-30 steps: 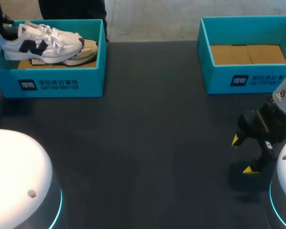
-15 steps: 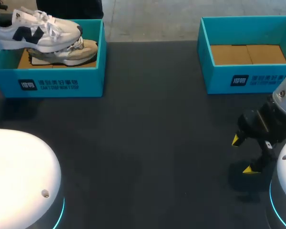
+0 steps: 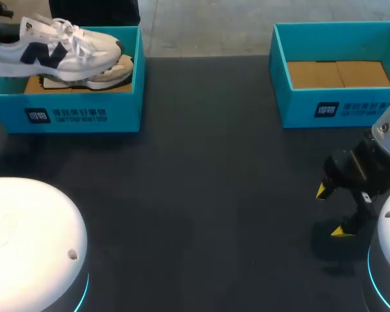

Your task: Take the shoe out of the shoebox, open the shoe tongue, remove and reinsert the insole, then place the shoe into the shoebox

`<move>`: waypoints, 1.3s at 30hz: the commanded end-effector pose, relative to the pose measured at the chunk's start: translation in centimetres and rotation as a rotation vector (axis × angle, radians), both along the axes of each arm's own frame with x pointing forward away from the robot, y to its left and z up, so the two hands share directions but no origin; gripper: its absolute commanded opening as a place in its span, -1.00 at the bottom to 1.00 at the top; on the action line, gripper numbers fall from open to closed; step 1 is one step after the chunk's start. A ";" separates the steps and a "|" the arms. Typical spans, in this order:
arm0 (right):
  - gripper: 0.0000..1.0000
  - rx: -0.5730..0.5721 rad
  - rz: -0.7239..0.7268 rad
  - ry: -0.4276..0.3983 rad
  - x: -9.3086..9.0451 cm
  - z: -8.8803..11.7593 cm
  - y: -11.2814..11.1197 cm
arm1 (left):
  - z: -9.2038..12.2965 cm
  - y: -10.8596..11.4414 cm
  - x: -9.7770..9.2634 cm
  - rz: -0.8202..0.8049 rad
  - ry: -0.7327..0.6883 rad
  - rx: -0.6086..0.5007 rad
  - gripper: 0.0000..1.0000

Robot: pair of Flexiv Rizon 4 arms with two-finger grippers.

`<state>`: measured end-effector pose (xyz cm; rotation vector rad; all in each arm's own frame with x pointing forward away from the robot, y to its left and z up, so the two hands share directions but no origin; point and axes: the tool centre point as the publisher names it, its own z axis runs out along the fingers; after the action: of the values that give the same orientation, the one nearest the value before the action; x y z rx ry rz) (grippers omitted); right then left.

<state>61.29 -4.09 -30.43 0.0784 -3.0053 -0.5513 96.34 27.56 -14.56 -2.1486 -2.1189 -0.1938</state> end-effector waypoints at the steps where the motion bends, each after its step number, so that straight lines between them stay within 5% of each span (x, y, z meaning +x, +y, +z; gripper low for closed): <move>1: 1.00 -0.002 -0.001 -0.002 -0.1 -0.1 0.1 | 0.5 -1.2 -6.4 -0.029 -0.096 0.007 -1.00; 15: 1.00 -0.002 -0.001 -0.002 -0.1 -0.1 0.1 | 0.6 -6.9 -16.7 -0.045 -0.042 -0.018 -1.00; 26: 1.00 -0.002 -0.001 -0.002 -0.1 -0.1 0.1 | 0.3 -9.4 -20.3 -0.077 0.000 -0.043 -1.00; 39: 1.00 -0.002 -0.001 -0.002 -0.1 -0.1 0.1 | -4.5 -15.2 -23.5 -0.113 0.058 0.005 -1.00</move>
<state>61.29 -4.09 -30.43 0.0782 -3.0053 -0.5513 73.11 13.71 -17.88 -2.2469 -1.9614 -0.1139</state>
